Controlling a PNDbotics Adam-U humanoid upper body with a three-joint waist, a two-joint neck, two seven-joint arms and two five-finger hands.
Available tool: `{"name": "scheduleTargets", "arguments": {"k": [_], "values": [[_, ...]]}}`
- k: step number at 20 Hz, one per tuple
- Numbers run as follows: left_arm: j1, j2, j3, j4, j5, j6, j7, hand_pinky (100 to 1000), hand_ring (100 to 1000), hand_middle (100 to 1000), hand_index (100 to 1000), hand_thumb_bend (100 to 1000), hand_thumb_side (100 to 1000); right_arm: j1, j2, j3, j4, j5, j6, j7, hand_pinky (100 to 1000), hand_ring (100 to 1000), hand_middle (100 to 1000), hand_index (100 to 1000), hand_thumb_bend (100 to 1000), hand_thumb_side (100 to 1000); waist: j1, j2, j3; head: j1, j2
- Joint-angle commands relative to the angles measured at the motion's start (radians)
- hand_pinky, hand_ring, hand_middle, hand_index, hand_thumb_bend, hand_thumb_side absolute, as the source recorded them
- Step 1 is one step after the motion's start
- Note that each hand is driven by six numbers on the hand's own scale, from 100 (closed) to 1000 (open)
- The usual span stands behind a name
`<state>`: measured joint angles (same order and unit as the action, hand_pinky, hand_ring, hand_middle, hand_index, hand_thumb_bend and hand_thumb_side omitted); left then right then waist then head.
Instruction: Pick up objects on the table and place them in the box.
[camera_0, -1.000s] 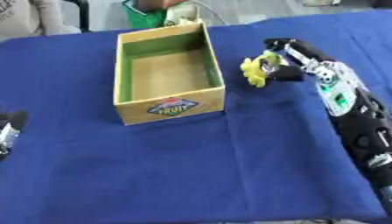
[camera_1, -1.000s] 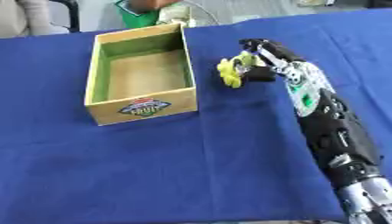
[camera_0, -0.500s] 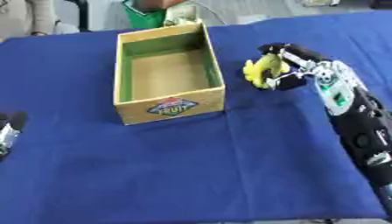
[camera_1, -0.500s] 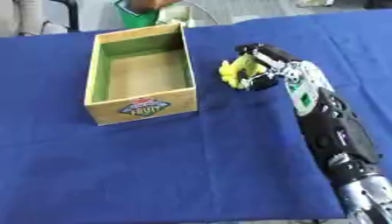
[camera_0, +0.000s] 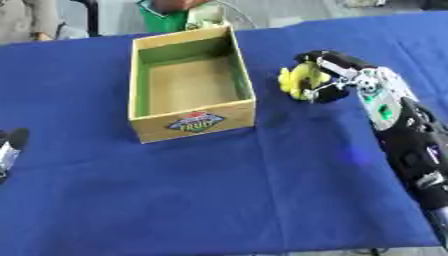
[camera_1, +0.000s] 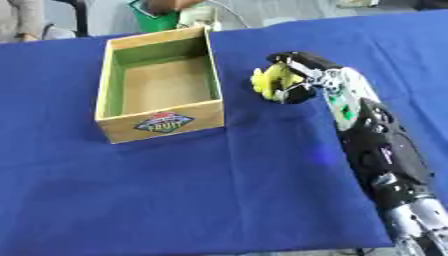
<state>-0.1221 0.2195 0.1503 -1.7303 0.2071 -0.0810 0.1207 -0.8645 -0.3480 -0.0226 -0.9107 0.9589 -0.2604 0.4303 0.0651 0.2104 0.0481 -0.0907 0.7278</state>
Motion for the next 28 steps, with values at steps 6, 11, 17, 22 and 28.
{"name": "scheduleTargets", "arguments": {"k": [6,11,17,22,28], "values": [[-0.005,0.012,0.003,-0.011,0.004,-0.001,-0.005,490,407,466,624,698,216,-0.007,-0.020,-0.010,0.004,0.070,0.009,-0.035,633,518,502,677,100,169,-0.001,-0.011,-0.002,-0.006,0.001],[-0.005,0.011,0.003,-0.011,0.004,0.000,-0.005,490,408,466,624,697,216,-0.009,-0.017,-0.017,-0.007,0.082,0.011,-0.152,447,261,222,327,100,277,-0.002,-0.010,-0.001,-0.007,0.002],[-0.006,0.011,0.004,-0.011,0.005,-0.001,-0.005,490,409,466,624,695,216,-0.013,-0.013,-0.018,-0.008,0.082,0.003,-0.280,288,100,100,148,100,346,-0.003,-0.010,0.000,-0.009,0.002],[-0.007,0.011,0.004,-0.011,0.005,0.000,-0.005,490,409,466,624,695,216,-0.022,-0.008,-0.012,-0.029,0.081,-0.012,-0.322,275,100,100,145,100,309,-0.006,-0.010,0.000,-0.010,0.003],[-0.009,0.012,0.004,-0.012,0.005,0.000,-0.005,490,410,466,624,695,216,-0.043,0.009,0.004,-0.077,0.068,-0.035,-0.326,272,100,100,144,100,298,-0.007,-0.011,0.001,-0.013,0.001]]}}
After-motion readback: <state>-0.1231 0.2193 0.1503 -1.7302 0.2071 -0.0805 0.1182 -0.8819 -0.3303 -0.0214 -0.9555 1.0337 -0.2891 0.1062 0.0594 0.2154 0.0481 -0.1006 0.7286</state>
